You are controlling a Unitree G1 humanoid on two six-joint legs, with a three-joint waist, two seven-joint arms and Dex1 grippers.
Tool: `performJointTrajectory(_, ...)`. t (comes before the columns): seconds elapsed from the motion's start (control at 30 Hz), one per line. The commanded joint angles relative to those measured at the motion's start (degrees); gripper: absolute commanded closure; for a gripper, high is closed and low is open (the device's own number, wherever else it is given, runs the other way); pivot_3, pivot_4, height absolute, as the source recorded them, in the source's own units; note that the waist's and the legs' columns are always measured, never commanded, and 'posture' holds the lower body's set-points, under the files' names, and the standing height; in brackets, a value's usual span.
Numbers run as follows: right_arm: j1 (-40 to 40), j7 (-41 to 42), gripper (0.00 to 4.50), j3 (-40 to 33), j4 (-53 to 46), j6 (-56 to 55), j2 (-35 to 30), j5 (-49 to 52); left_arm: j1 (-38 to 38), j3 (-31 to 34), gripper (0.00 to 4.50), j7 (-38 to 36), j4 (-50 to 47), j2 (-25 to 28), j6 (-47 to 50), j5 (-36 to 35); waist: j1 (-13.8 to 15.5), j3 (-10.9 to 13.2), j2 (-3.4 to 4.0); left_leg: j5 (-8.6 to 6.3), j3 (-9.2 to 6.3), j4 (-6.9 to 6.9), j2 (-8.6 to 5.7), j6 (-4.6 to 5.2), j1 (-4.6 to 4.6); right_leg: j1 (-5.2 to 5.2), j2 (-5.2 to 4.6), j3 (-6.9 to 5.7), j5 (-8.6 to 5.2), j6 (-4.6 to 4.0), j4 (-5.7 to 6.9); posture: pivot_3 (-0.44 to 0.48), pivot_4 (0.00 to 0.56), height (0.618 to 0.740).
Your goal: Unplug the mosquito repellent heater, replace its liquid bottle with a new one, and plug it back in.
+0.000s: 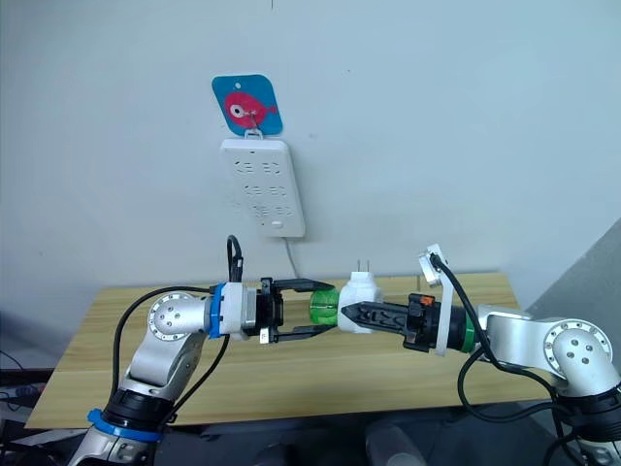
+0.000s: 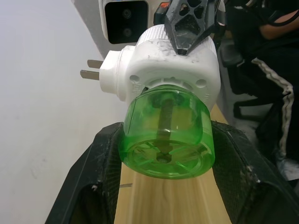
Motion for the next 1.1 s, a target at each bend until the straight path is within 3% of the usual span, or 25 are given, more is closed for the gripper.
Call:
performJointTrajectory(0.03, -0.72, 3.50, 1.48, -1.34, -3.19, 0.83, -1.30, -1.99, -1.99, -0.53, 2.15, 0.00, -4.81, 5.72, 18.39, -5.21, -0.24, -0.01, 0.02, 0.00, -0.02, -0.01, 0.00, 0.00, 0.00, 0.00, 0.01, -0.01, 0.00, 0.00, 0.01, -0.250, 0.070, 0.733)
performJointTrajectory(0.13, -0.88, 8.75, 1.48, -0.98, -5.87, 2.54, -2.15, -8.05, -7.69, -2.71, 2.15, -2.58, -5.09, 14.09, 49.07, -17.82, -0.35, 0.00, 0.00, 0.00, -0.09, -0.01, 0.00, 0.00, -0.01, 0.00, 0.01, -0.09, 0.00, 0.00, 0.01, -0.243, 0.071, 0.733)
performJointTrajectory(0.2, -1.19, 11.44, 1.48, -0.83, -6.89, 2.85, -2.25, -10.69, -11.01, -3.60, 2.15, -3.74, -4.23, 16.55, 59.75, -22.54, -0.48, 0.01, 0.00, 0.00, -0.15, -0.02, 0.00, 0.00, -0.04, -0.02, 0.03, -0.14, -0.01, -0.01, 0.01, -0.240, 0.070, 0.733)
performJointTrajectory(0.3, -1.30, 14.54, 1.48, -0.64, -8.09, 2.94, -2.48, -13.73, -13.73, -3.15, 2.16, -2.49, -2.87, 15.89, 65.77, -25.45, -0.48, 0.00, 0.01, 0.00, -0.13, -0.03, -0.01, 0.00, -0.03, -0.02, 0.03, -0.14, -0.01, 0.00, -0.02, -0.240, 0.070, 0.733)
performJointTrajectory(0.43, -0.89, 15.76, 1.48, -0.73, -8.14, 2.54, -2.38, -14.68, -13.67, -0.20, 2.16, -1.31, -3.28, 12.96, 64.96, -27.29, -0.36, 0.01, 0.00, 0.00, -0.13, -0.03, 0.00, 0.00, -0.04, -0.02, 0.03, -0.14, -0.01, 0.00, -0.03, -0.240, 0.070, 0.733)
performJointTrajectory(0.53, -0.35, 14.96, 1.48, -1.09, -7.90, 2.13, -2.20, -14.02, -11.54, 0.78, 2.16, -2.39, -4.93, 12.18, 57.80, -24.40, -0.33, 0.01, 0.00, 0.00, -0.11, -0.03, 0.00, 0.00, -0.04, -0.02, 0.03, -0.13, -0.01, 0.00, -0.02, -0.240, 0.070, 0.733)
performJointTrajectory(0.7, 0.33, 13.76, 1.48, -1.99, -7.09, 1.65, -2.30, -13.71, -4.50, 3.33, 0.58, -3.46, -8.28, 11.22, 36.80, -14.61, -0.29, 0.01, 0.01, 0.00, -0.07, -0.03, 0.02, 0.00, -0.02, -0.03, 0.02, -0.07, -0.01, -0.01, -0.02, -0.246, 0.070, 0.733)
performJointTrajectory(0.93, 1.18, 12.82, 1.48, -3.55, -5.11, 1.28, -2.59, -12.31, 6.50, 8.23, 0.56, -4.61, -7.74, 5.96, 4.37, -4.15, 0.12, 0.00, 0.00, 0.00, 0.01, 0.01, -0.01, -0.01, -0.03, -0.01, -0.04, 0.00, -0.01, -0.01, -0.04, -0.244, 0.071, 0.733)
performJointTrajectory(1.1, 1.04, 12.44, 1.48, -3.94, -4.47, 1.57, -2.34, -12.00, 7.47, 8.09, 0.56, -2.81, -4.95, 1.35, -8.72, -0.61, 0.81, -0.01, 0.00, 0.00, 0.03, 0.04, -0.01, -0.01, -0.01, 0.00, -0.04, 0.01, 0.00, -0.01, -0.02, -0.237, 0.069, 0.733)
